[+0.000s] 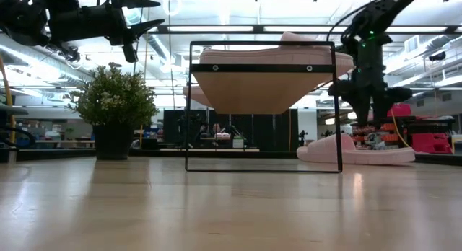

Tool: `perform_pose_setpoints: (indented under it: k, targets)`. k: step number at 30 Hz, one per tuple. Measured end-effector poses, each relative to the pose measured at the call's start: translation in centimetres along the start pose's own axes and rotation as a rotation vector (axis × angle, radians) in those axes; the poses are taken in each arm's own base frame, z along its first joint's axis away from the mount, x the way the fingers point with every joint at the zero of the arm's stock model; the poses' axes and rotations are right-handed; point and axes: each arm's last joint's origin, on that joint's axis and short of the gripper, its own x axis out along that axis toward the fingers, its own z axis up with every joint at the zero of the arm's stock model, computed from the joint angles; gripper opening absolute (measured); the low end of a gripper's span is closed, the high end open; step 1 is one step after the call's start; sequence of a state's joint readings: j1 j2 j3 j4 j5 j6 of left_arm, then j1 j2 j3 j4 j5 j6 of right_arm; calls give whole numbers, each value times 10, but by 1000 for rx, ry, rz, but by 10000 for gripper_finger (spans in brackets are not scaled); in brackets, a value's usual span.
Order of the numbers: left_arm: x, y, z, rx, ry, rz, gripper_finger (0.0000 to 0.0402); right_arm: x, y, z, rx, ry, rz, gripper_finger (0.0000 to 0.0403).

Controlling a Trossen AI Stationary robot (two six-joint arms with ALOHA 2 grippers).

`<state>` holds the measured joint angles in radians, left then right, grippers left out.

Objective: Pick and place slides into the shelf
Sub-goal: Put the pink slide on the shelf

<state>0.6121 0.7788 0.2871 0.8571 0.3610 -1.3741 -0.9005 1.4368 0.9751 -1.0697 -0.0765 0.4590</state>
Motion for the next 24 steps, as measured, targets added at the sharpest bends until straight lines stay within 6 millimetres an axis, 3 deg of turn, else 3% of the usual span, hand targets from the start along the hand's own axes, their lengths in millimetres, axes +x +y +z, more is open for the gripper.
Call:
perform_pose_setpoints:
  k: [8, 15, 24]
  targets:
    - [0, 0, 0, -4, 0, 0, 156, 17, -6, -16, 367, -109, 203, 187]
    - [0, 0, 0, -9, -1, 0, 160, 13, -9, -22, 605, -235, 383, 187]
    - [0, 0, 0, -8, 0, 1, 162, 15, -6, -26, 681, -224, 414, 188]
